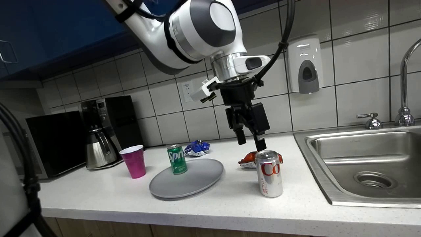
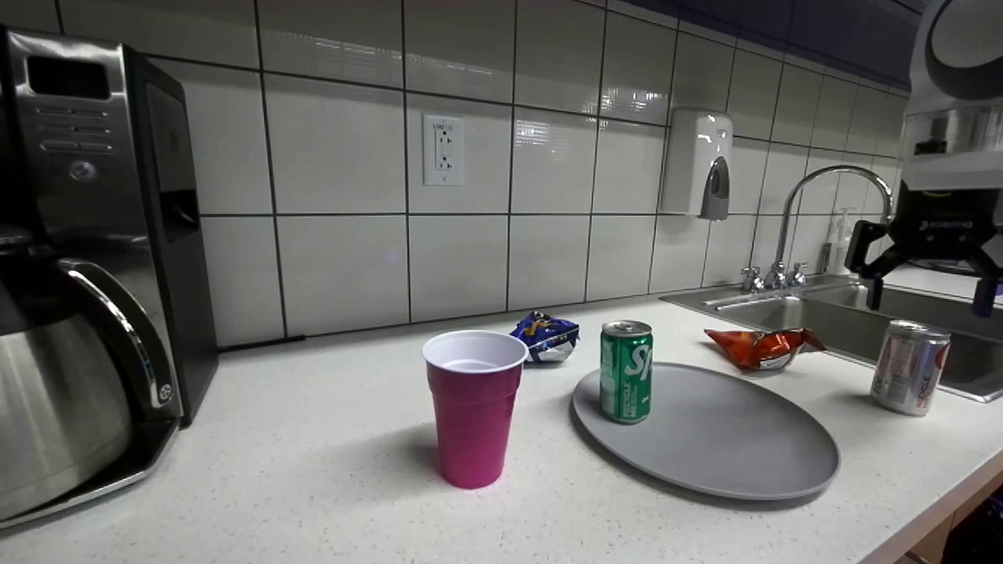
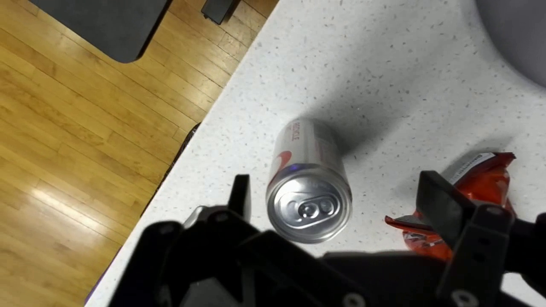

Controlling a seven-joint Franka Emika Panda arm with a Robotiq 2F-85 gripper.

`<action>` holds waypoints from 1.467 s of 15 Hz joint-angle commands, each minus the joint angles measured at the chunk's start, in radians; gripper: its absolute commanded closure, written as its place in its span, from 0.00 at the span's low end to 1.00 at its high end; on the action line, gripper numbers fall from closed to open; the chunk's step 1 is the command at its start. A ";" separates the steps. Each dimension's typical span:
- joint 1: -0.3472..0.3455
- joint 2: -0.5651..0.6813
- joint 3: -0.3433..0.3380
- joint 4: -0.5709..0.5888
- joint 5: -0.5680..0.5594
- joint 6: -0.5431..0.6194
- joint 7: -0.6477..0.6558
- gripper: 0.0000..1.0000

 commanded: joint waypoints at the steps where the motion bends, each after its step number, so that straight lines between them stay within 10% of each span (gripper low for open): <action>1: -0.043 -0.016 0.005 -0.031 -0.054 0.011 0.059 0.00; 22: -0.036 0.107 -0.016 -0.009 -0.081 0.112 0.150 0.00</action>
